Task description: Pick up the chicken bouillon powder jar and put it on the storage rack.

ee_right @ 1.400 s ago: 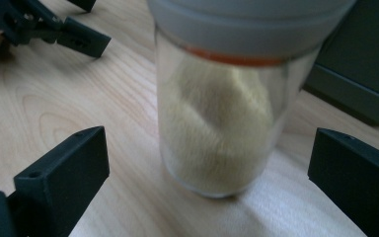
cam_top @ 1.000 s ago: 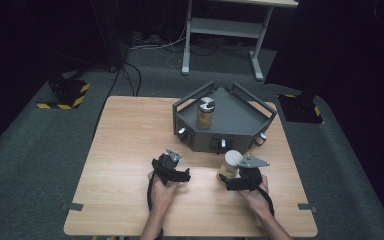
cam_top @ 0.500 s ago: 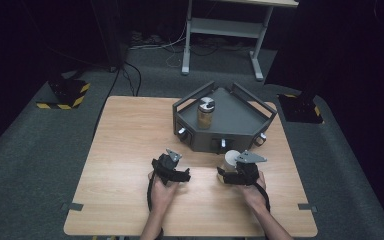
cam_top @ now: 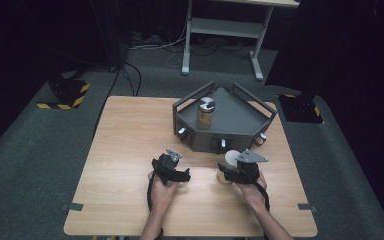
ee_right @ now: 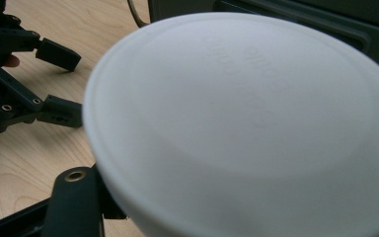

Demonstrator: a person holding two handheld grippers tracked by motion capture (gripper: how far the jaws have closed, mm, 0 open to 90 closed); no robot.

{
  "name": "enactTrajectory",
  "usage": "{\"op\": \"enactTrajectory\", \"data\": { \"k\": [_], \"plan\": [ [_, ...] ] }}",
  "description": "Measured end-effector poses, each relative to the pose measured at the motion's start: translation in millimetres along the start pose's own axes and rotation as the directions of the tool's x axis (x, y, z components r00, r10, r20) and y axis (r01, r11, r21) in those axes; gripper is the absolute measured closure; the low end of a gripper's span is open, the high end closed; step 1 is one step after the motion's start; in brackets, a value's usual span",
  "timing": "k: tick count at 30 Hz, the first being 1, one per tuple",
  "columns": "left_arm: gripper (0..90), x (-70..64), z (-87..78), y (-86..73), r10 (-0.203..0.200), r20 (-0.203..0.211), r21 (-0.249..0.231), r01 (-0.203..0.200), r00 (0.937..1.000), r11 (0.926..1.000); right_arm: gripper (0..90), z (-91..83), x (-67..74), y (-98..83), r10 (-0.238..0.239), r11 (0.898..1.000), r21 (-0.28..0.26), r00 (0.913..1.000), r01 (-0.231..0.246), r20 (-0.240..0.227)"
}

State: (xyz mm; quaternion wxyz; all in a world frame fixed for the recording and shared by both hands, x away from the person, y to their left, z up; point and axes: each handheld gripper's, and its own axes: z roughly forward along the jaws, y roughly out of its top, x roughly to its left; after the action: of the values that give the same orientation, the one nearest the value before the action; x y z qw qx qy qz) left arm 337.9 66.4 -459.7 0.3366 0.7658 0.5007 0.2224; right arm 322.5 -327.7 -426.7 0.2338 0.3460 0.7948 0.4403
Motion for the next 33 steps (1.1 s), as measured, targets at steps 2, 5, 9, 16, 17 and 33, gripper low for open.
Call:
{"op": "enactTrajectory", "data": {
  "k": [2,5,9,16,17,33],
  "plan": [
    [2.9,0.0,0.0,0.0,0.000,0.000,0.000,0.000,1.0000,1.0000,33.8,0.0,-0.4,-0.2,0.002,1.000,-0.001,1.0000,-0.002,-0.001],
    [2.9,0.0,0.0,0.0,0.000,0.000,0.000,0.000,1.0000,1.0000,34.0,-0.2,-0.1,-0.6,0.000,1.000,-0.003,1.0000,0.000,0.000],
    [2.9,0.0,0.0,0.0,0.000,0.000,0.000,0.000,1.0000,1.0000,34.3,-0.3,-0.1,-1.3,-0.001,1.000,-0.007,1.0000,0.001,0.000],
    [2.9,0.1,0.1,-0.1,0.000,0.001,-0.001,0.000,1.0000,1.0000,34.6,-1.0,-0.9,-0.1,-0.007,1.000,-0.004,1.0000,0.007,-0.006],
    [2.9,0.1,0.0,-0.1,0.000,0.001,-0.001,0.000,1.0000,1.0000,34.6,-1.2,-1.2,0.3,-0.009,1.000,-0.002,0.9999,0.009,-0.008],
    [3.0,0.2,0.0,-0.1,0.001,0.000,0.000,-0.001,1.0000,1.0000,34.8,-12.5,-8.0,3.3,-0.017,1.000,0.001,0.9998,0.017,-0.014]
  ]
}}
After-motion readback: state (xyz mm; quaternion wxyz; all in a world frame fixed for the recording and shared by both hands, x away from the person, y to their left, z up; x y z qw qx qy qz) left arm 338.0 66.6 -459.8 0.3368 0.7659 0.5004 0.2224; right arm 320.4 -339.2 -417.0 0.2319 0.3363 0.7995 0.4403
